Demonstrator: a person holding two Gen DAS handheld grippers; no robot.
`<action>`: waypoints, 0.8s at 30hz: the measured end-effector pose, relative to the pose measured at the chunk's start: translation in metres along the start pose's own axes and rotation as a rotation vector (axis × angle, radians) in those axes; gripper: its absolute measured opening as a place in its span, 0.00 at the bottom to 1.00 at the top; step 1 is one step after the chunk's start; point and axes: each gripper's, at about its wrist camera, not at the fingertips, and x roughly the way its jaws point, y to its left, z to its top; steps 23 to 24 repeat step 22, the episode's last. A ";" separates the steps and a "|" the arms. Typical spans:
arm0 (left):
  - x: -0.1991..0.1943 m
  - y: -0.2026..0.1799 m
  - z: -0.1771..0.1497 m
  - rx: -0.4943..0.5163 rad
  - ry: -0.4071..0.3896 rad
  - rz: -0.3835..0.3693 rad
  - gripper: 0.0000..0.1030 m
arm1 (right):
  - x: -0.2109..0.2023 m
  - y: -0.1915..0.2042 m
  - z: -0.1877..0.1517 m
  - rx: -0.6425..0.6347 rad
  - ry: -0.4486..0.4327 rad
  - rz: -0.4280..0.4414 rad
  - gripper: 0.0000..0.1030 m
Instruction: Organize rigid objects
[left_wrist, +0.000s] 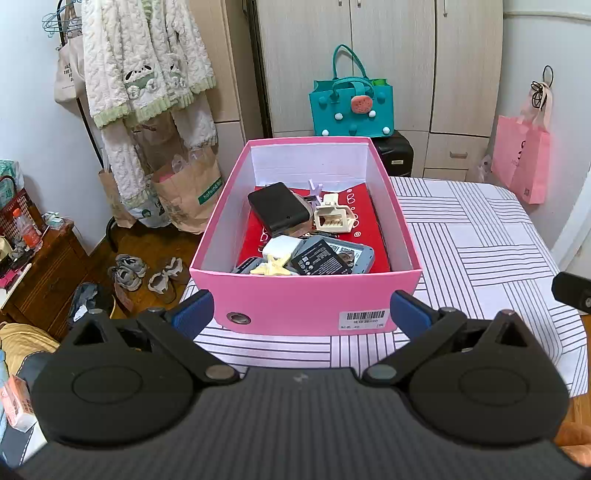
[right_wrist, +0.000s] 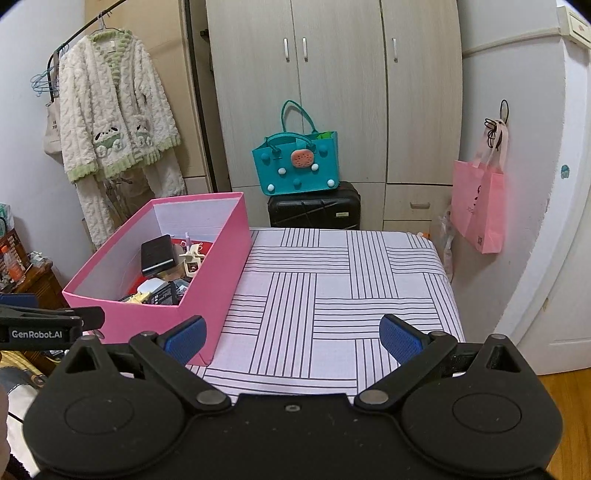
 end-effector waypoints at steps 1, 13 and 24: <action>0.000 0.000 0.000 0.001 0.001 -0.003 1.00 | 0.000 0.000 0.000 0.000 0.001 0.000 0.98; 0.004 -0.001 -0.001 0.018 -0.001 0.003 1.00 | 0.003 0.001 0.000 -0.003 0.007 0.003 0.99; 0.003 0.001 0.000 -0.017 -0.004 0.016 1.00 | 0.004 -0.005 -0.001 -0.008 0.007 0.044 0.99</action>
